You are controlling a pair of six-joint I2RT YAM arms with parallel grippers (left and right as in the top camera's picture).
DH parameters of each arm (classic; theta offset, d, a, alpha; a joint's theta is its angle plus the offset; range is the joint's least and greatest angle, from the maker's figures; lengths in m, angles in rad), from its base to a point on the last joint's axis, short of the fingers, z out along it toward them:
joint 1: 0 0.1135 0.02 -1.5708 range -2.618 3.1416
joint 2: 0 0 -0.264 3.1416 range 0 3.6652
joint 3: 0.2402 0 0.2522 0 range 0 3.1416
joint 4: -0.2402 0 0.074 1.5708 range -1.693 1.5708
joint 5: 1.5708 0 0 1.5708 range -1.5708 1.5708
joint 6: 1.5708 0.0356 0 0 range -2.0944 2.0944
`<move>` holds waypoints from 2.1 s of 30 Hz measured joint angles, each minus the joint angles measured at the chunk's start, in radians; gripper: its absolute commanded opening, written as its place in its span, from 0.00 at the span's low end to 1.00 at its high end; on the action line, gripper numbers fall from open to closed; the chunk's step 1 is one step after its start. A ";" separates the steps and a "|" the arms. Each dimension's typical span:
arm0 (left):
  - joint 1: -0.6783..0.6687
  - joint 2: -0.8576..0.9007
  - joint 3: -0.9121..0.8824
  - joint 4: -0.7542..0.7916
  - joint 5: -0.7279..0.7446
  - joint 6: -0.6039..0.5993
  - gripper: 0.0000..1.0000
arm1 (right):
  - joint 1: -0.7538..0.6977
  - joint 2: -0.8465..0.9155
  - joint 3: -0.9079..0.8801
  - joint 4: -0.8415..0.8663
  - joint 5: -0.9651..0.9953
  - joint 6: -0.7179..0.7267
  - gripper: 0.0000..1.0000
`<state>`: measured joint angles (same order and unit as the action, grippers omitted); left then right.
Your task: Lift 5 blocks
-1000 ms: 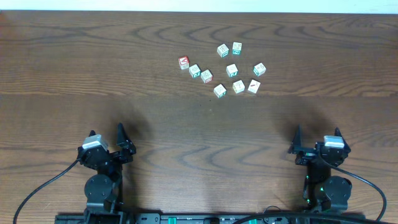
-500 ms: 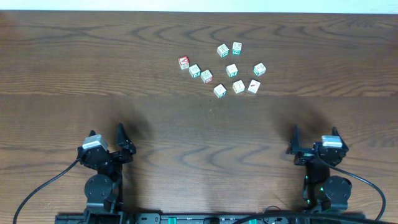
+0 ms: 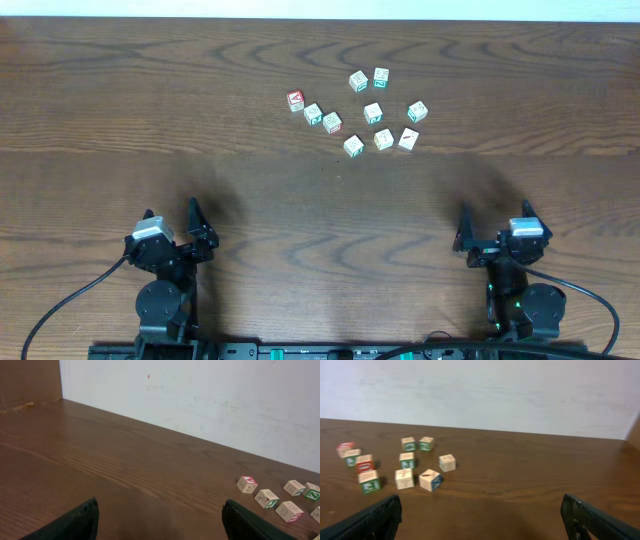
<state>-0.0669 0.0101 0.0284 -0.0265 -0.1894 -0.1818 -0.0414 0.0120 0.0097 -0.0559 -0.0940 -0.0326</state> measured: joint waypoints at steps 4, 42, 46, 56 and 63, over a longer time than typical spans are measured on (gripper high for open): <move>0.000 0.000 0.000 0.000 0.000 0.000 0.79 | 0.000 0.000 0.005 -0.012 -0.071 -0.005 0.99; 0.000 0.000 0.000 0.004 0.001 0.000 0.79 | 0.075 1.241 1.036 -0.613 -0.274 -0.001 0.99; 0.000 0.000 0.000 0.005 0.001 0.000 0.79 | 0.075 1.295 1.036 -0.613 -0.280 -0.001 0.99; 0.000 0.000 -0.010 0.068 0.024 -0.006 0.79 | 0.075 1.365 1.036 -0.590 -0.333 0.004 0.99; 0.000 0.083 -0.008 0.068 0.099 -0.005 0.79 | 0.108 1.395 1.036 -0.521 -0.196 0.067 0.99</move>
<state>-0.0669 0.0929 0.0200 0.0418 -0.0902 -0.1871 0.0662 1.4075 1.0462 -0.5766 -0.2901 0.0345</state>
